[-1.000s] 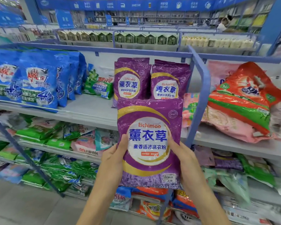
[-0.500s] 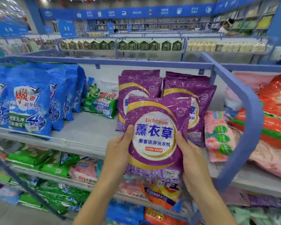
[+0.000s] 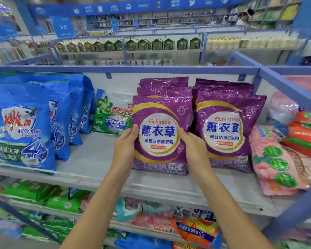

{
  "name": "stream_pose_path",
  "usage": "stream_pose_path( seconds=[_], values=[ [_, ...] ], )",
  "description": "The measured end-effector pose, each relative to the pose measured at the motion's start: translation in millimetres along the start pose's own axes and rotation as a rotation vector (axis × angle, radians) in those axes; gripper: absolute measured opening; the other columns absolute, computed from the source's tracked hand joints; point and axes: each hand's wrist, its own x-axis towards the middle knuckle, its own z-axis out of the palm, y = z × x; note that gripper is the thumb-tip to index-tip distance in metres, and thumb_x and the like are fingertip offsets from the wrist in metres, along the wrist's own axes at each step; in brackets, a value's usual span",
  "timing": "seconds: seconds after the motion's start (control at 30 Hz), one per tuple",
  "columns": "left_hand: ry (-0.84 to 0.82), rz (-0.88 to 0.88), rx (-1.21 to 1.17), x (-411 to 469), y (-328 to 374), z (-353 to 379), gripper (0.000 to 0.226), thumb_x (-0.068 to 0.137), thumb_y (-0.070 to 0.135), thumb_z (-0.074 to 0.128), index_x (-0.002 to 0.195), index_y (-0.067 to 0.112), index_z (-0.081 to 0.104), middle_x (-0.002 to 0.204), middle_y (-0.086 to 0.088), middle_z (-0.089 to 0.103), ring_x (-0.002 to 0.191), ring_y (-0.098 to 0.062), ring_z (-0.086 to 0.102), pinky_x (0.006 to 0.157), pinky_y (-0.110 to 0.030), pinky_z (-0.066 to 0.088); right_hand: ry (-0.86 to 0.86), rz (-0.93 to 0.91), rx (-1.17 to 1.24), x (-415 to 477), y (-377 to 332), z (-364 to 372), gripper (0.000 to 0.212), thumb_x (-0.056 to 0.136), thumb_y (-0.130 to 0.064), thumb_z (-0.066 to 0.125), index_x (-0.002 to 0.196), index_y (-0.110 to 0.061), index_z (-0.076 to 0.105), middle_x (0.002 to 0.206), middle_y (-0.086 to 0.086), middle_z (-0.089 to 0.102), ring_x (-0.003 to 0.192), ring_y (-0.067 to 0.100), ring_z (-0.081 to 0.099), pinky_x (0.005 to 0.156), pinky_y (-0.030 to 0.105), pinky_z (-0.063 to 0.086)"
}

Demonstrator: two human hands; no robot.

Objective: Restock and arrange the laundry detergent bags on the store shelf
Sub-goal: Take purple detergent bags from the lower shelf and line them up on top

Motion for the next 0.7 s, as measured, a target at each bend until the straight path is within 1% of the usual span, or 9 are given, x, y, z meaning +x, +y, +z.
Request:
stream_pose_path(
  seconds=[0.1,0.13,0.23,0.3,0.37,0.43,0.5,0.57,0.7],
  values=[
    [-0.053,0.024,-0.005,12,-1,-4,0.02,0.101,0.029,0.061,0.106,0.013,0.072,0.101,-0.008,0.079,0.094,-0.025,0.076,0.08,-0.038,0.062,0.126,-0.052,-0.112,4,1,3,0.035,0.103,-0.037,0.058,0.088,-0.009,0.072,0.084,-0.001,0.079,0.08,0.013,0.076,0.071,0.023,0.057],
    [-0.054,0.036,-0.007,16,-1,-4,0.02,0.1,0.028,0.062,0.107,0.011,0.072,0.103,-0.009,0.079,0.096,-0.028,0.075,0.084,-0.042,0.061,0.16,-0.089,-0.164,5,3,3,0.041,0.102,-0.04,0.058,0.087,-0.004,0.069,0.085,0.006,0.078,0.08,0.019,0.075,0.067,0.025,0.055],
    [-0.043,0.033,-0.069,21,-1,-8,0.019,0.097,0.023,0.067,0.109,0.009,0.069,0.106,-0.013,0.077,0.1,-0.034,0.074,0.087,-0.046,0.06,0.226,-0.204,-0.29,-1,10,3,0.046,0.1,-0.049,0.06,0.099,-0.004,0.067,0.096,0.017,0.072,0.092,0.036,0.068,0.077,0.051,0.056],
    [-0.052,0.028,-0.073,19,1,-13,0.024,0.095,0.023,0.07,0.115,0.01,0.066,0.106,-0.009,0.078,0.1,-0.03,0.075,0.076,-0.038,0.063,0.216,-0.194,-0.309,-9,9,-4,0.043,0.09,-0.055,0.07,0.113,-0.019,0.069,0.103,-0.002,0.074,0.097,0.017,0.071,0.083,0.047,0.06],
    [-0.102,0.029,-0.008,13,6,-22,0.038,0.089,0.023,0.076,0.123,0.016,0.063,0.11,-0.005,0.077,0.099,-0.023,0.075,0.067,-0.028,0.061,0.156,-0.12,-0.374,-20,8,-14,0.074,0.068,-0.058,0.085,0.13,-0.028,0.059,0.115,-0.014,0.068,0.103,0.004,0.066,0.088,0.035,0.059],
    [-0.2,0.024,0.158,13,5,-38,0.069,0.073,0.025,0.09,0.132,0.023,0.056,0.118,-0.002,0.073,0.104,-0.02,0.073,0.072,-0.03,0.062,0.064,-0.049,-0.506,-34,13,-21,0.096,0.055,-0.051,0.094,0.137,-0.033,0.048,0.121,-0.02,0.06,0.107,-0.002,0.061,0.087,0.023,0.055],
    [-0.321,-0.01,0.403,12,3,-50,0.096,0.055,0.027,0.1,0.136,0.026,0.049,0.122,0.001,0.069,0.107,-0.017,0.071,0.084,-0.036,0.062,0.013,-0.023,-0.638,-43,23,-18,0.093,0.058,-0.041,0.098,0.132,-0.042,0.042,0.118,-0.029,0.056,0.106,-0.009,0.057,0.079,0.012,0.049],
    [-0.383,0.002,0.629,11,-3,-52,0.095,0.054,0.019,0.1,0.132,0.028,0.049,0.117,0.005,0.069,0.101,-0.01,0.07,0.085,-0.032,0.06,0.057,-0.056,-0.736,-43,36,-10,0.081,0.064,-0.037,0.097,0.125,-0.042,0.043,0.118,-0.026,0.059,0.107,-0.002,0.06,0.08,0.017,0.048],
    [-0.321,0.15,0.743,12,-13,-48,0.071,0.059,0.006,0.096,0.115,0.026,0.058,0.093,0.013,0.07,0.073,0.009,0.065,0.058,-0.007,0.048,0.178,-0.103,-0.762,-30,43,-1,0.064,0.067,-0.026,0.095,0.113,-0.026,0.051,0.108,-0.014,0.067,0.101,0.012,0.065,0.081,0.034,0.053]
  ],
)
